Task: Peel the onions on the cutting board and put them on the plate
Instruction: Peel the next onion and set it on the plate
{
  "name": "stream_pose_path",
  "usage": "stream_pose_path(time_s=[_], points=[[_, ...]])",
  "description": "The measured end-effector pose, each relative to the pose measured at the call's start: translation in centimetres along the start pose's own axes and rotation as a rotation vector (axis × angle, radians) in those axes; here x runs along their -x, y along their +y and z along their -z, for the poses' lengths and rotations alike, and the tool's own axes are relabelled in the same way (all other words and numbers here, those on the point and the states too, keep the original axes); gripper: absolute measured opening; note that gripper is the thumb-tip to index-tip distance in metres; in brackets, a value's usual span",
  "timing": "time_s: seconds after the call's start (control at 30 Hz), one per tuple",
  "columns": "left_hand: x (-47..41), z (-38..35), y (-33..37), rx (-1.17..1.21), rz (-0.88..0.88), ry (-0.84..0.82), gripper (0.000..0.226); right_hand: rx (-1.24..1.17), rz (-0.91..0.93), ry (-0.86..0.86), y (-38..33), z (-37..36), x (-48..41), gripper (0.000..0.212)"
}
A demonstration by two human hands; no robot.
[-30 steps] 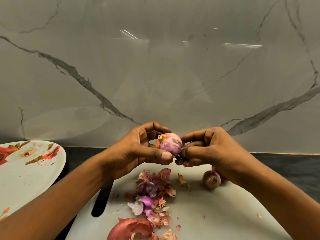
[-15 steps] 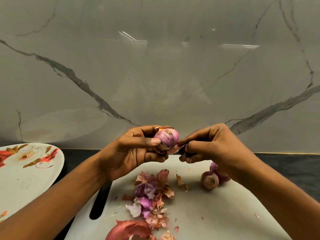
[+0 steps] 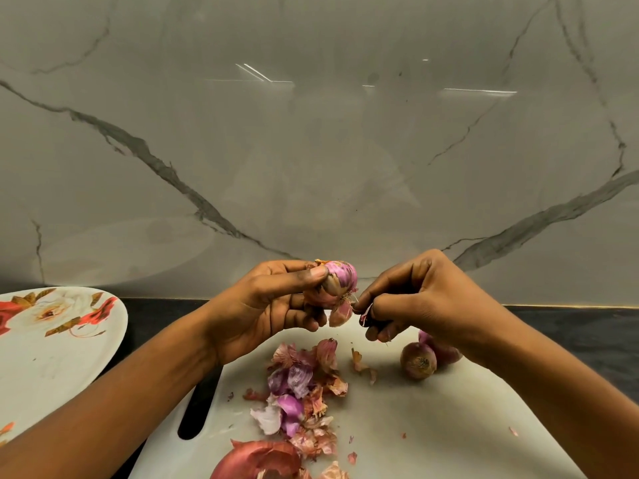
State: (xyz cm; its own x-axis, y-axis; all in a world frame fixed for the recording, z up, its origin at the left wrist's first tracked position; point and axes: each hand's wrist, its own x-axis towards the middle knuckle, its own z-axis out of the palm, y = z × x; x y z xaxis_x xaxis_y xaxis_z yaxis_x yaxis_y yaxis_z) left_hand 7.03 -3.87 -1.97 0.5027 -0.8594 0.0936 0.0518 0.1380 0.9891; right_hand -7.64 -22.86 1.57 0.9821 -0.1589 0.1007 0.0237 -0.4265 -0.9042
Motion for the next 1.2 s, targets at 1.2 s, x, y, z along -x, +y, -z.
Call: stream_pose_path(time_s=[1.2], points=[[0.8, 0.2, 0.1, 0.204, 0.075, -0.228, 0.051, -0.167, 0.2, -0.195, 0.6, 0.3, -0.1, 0.015]])
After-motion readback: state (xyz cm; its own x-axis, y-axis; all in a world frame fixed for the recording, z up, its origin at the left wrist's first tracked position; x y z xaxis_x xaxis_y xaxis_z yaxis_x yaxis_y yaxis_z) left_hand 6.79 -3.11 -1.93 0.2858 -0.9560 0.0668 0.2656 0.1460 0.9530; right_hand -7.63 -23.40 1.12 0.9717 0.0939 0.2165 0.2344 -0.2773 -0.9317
